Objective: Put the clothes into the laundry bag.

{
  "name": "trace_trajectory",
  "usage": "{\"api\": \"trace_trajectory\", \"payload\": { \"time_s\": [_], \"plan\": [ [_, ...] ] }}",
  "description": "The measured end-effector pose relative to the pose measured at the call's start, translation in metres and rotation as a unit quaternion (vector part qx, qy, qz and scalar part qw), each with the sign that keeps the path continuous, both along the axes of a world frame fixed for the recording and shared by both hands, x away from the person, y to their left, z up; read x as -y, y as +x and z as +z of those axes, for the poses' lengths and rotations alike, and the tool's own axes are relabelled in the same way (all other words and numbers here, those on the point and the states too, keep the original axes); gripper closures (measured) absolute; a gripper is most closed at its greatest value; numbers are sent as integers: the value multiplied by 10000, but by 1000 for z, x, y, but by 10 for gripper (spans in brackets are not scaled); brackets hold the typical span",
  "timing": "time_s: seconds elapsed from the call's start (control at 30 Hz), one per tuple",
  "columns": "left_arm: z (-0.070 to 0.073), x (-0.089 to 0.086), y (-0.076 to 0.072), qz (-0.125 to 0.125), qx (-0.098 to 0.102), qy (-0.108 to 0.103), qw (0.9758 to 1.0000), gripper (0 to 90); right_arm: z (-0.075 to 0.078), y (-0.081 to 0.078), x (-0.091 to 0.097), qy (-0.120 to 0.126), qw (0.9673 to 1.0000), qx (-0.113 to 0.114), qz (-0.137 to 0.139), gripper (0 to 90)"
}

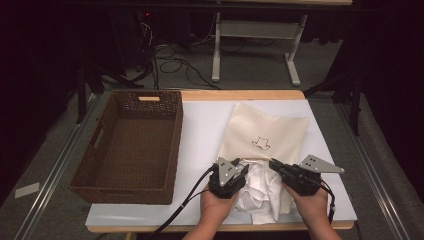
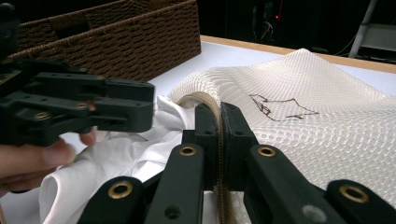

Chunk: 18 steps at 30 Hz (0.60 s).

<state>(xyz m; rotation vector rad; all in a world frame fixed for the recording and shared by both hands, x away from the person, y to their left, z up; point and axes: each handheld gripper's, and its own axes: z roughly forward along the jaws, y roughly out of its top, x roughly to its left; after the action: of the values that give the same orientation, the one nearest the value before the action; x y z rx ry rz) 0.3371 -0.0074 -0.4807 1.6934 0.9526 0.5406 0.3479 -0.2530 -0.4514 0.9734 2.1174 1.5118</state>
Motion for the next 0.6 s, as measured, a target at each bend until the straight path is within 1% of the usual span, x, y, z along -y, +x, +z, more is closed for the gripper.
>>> {"api": "trace_trajectory", "payload": {
  "time_s": [0.03, 0.1, 0.17, 0.23, 0.27, 0.3, 0.4, 0.47, 0.53, 0.6],
  "plan": [
    [0, 2, 1, -20, -28, 23, 10000, 709, 0, 0, 0, 1, 10000, -2, -2, 880],
    [-2, 5, 3, -12, -68, 60, 10000, 788, 0, 0, 1, 3, 10000, -13, -4, 881],
    [-2, 9, 3, -55, -52, 124, 9999, 864, -1, 0, 1, 2, 10000, -11, -3, 880],
    [-3, 13, 2, -166, -54, 203, 9996, 877, -1, 0, 2, -4, 10000, -11, -14, 881],
    [-4, 15, 1, -208, -63, 219, 9995, 878, -1, 1, 2, -3, 10000, -11, -10, 881],
    [-5, 17, 1, -200, -61, 269, 9994, 879, -1, 1, 1, 0, 10000, -17, -12, 880],
    [-7, 20, 6, -166, -174, 308, 9992, 875, -1, 1, 1, -4, 10000, -15, 4, 881],
    [-10, 24, 10, -126, -229, 356, 9990, 851, -1, 1, 0, -8, 10000, -21, -1, 880],
    [-12, 22, 10, -139, -300, 281, 9991, 742, -1, 1, 1, -13, 10000, -18, 8, 881],
    [-11, 18, 6, -177, -233, 122, 9995, 686, -1, 1, 2, 6, 10000, -37, 5, 880]
  ]
}}
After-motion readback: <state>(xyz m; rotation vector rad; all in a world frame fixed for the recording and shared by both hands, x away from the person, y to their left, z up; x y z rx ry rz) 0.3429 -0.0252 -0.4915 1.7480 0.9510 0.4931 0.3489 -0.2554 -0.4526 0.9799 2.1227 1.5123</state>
